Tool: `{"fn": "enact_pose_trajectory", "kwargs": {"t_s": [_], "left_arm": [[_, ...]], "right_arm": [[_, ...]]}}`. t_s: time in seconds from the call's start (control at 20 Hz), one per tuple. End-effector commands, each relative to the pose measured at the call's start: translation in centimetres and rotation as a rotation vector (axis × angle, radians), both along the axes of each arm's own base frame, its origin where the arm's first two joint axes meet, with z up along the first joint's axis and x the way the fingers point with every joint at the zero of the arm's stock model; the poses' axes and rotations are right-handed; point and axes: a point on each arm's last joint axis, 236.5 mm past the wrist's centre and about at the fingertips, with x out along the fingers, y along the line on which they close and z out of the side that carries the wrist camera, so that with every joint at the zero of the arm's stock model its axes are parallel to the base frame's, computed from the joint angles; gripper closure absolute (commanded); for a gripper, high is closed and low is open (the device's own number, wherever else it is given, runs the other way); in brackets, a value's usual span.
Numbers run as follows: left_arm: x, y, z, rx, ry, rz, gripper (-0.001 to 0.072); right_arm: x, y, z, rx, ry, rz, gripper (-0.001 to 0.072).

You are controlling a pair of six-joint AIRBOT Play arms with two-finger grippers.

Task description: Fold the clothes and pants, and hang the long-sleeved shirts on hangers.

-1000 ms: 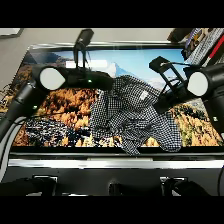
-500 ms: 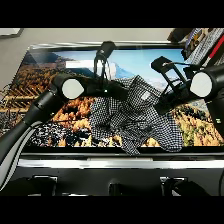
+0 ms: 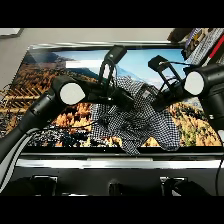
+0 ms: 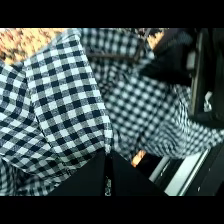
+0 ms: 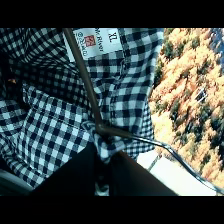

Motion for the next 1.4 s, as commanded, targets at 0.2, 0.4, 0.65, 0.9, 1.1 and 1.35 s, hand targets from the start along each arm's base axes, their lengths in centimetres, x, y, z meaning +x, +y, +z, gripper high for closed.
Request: {"fn": "enact_pose_trajectory", "kwargs": {"t_s": [0.2, 0.4, 0.65, 0.9, 1.1, 1.35], "left_arm": [[-4.0, 1.4, -6.4, 0.169, 0.149, -0.077, 0.0690], [-2.3, 2.3, -8.1, 0.167, 0.156, -0.025, 0.0677], [3.1, 7.5, -5.7, 0.157, 0.142, 0.092, -0.0009], [8.1, 16.1, -1.4, 0.230, -0.064, 0.073, -0.0005], [7.7, 17.5, -2.8, 0.382, -0.242, -0.203, -0.0003], [7.9, 16.9, -3.2, 0.372, -0.314, -0.319, -0.0003]], "right_arm": [[2.9, 0.9, 1.0, 0.028, -0.118, 0.008, 0.0683], [2.4, 0.8, 1.5, 0.035, -0.121, 0.009, 0.0683], [2.1, 2.1, 2.2, 0.037, -0.144, 0.134, 0.0683], [4.6, 4.0, 3.0, -0.031, -0.272, 0.365, 0.0682], [4.7, 6.0, 2.0, -0.054, -0.275, 0.549, 0.0682], [4.1, 8.5, 1.7, -0.074, -0.315, 0.799, 0.0681]]}}
